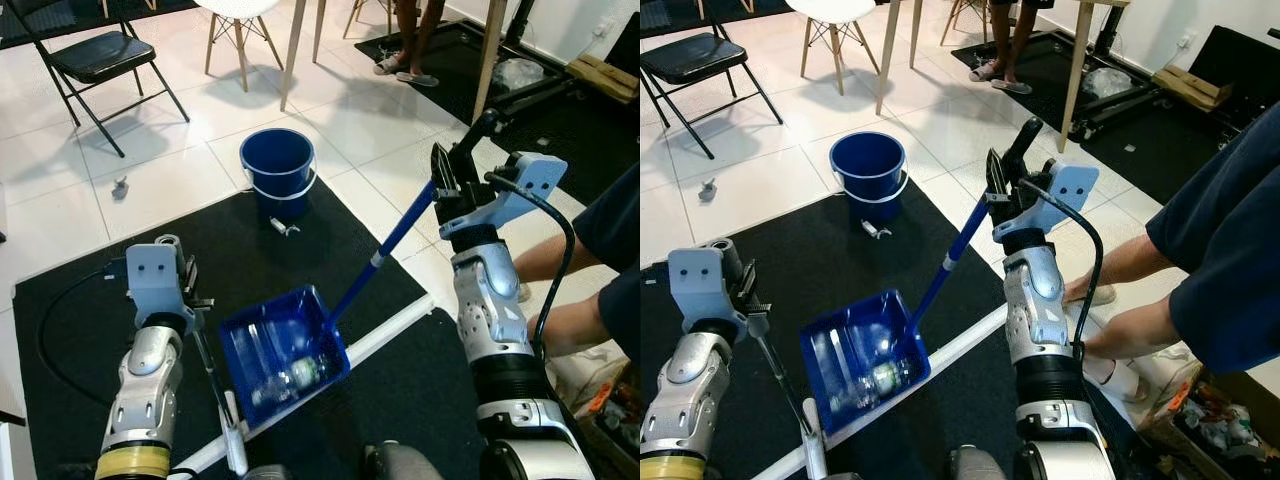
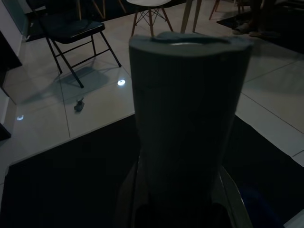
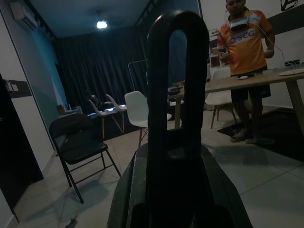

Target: Sweep floor

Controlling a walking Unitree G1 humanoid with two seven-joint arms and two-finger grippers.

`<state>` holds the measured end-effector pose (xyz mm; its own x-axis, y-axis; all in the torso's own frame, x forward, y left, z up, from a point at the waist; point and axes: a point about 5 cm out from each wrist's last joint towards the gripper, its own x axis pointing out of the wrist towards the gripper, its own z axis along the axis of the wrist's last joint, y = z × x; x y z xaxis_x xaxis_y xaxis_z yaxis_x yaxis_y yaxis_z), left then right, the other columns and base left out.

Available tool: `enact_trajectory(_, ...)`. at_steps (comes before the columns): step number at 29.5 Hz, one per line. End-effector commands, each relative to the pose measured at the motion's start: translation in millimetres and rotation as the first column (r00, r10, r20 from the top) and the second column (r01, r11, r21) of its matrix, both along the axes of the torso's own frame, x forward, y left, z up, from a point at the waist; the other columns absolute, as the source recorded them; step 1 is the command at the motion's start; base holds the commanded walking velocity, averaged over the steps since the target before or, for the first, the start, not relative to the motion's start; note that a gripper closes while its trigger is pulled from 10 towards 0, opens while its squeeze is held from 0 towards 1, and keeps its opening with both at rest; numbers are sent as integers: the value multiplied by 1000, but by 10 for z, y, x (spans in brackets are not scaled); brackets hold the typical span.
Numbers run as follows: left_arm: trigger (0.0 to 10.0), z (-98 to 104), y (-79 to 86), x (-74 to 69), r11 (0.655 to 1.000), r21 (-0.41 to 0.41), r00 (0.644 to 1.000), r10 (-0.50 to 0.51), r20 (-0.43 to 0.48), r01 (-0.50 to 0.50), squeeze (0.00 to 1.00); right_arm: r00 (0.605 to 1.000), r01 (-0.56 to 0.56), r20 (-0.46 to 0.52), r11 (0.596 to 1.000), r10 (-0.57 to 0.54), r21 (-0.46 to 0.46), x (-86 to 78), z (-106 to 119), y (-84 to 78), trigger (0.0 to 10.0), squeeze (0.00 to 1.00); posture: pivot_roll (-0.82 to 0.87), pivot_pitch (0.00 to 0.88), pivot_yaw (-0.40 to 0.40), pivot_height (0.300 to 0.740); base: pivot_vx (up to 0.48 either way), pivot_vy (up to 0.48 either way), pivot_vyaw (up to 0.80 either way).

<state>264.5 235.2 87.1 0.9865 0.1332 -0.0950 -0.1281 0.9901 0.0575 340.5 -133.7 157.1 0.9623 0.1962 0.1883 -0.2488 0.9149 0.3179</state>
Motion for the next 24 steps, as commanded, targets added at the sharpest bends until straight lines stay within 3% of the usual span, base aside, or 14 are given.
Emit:
enact_trajectory(1, 10000, 4, -55, 26, 1000, -1, 1000, -10, 13, 10, 0, 1000, 8, -4, 1000, -8, 1, -3, -13, -21, 10000, 0, 125, 43, -19, 740, 0, 0, 0)
enact_trajectory(24, 10000, 0, -91, 53, 1000, 7, 1000, -29, 11, 29, 0, 1000, -10, -7, 1000, 10, 23, -13, 6, -16, 10000, 0, 123, 38, -19, 740, 0, 0, 0)
